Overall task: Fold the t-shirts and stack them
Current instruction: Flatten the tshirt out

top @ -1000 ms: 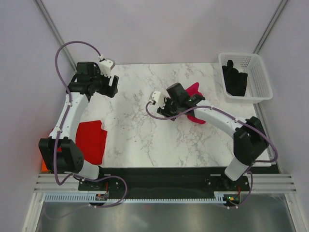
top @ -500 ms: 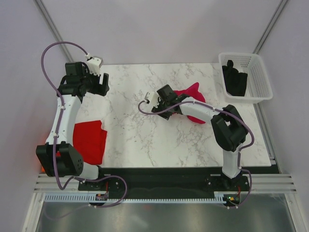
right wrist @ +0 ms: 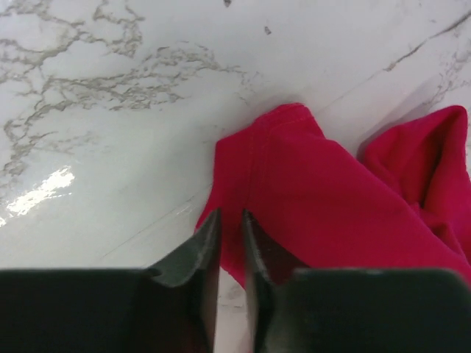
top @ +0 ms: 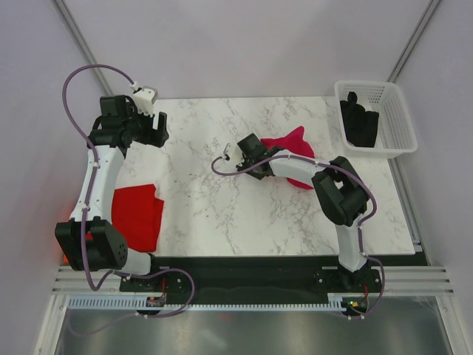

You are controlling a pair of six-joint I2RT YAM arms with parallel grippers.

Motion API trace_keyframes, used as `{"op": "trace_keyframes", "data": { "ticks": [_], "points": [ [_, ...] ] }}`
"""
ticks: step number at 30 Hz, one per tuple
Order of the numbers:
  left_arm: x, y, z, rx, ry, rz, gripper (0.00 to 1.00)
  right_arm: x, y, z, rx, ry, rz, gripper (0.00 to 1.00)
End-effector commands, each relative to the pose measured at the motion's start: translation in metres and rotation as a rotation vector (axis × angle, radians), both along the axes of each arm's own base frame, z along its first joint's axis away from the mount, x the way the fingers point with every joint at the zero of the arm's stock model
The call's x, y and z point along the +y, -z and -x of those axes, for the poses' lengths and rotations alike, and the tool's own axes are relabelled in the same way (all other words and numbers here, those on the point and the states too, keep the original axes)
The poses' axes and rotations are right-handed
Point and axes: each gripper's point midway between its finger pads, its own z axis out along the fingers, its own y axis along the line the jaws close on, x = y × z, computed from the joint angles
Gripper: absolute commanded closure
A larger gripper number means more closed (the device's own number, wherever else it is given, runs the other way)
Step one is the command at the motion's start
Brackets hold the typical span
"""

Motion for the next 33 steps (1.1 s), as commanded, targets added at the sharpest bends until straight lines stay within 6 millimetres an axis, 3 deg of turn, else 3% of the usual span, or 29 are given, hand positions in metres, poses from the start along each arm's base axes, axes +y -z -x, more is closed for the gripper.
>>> {"op": "trace_keyframes", "data": {
  "ticks": [1,7,8,11,16,19,23,26,31,33],
  "points": [
    [-0.003,-0.021,0.0,-0.059,-0.003,0.036,0.13,0.002,-0.027,-0.016,-0.094,0.051,-0.03,0.79],
    [-0.007,-0.021,-0.002,-0.061,0.004,0.059,0.13,0.002,-0.074,-0.014,-0.17,0.009,-0.044,1.0],
    [-0.007,-0.022,-0.002,-0.065,0.006,0.062,0.13,0.002,-0.097,-0.015,-0.209,0.003,-0.071,1.0],
    [-0.007,-0.023,-0.004,-0.072,0.005,0.066,0.13,0.001,-0.131,-0.011,-0.252,-0.015,-0.092,1.0],
    [-0.009,-0.024,-0.002,-0.075,0.008,0.075,0.13,0.0,-0.15,-0.002,-0.255,-0.031,-0.123,0.98],
    [-0.009,-0.022,-0.002,-0.073,0.009,0.077,0.13,-0.003,-0.137,-0.001,-0.222,-0.024,-0.089,0.65],
    [-0.011,-0.021,-0.001,-0.068,0.01,0.088,0.13,-0.007,-0.086,0.005,-0.125,-0.035,-0.016,0.63],
    [-0.011,-0.02,0.002,-0.068,0.012,0.088,0.13,-0.006,-0.06,0.005,-0.069,-0.029,0.005,0.63],
    [-0.009,-0.016,0.004,-0.061,0.007,0.074,0.13,0.0,-0.033,-0.001,-0.017,-0.021,0.017,0.61],
    [-0.009,-0.014,0.004,-0.053,0.004,0.075,0.13,0.003,-0.031,-0.005,-0.015,-0.017,0.01,0.6]
  ]
}}
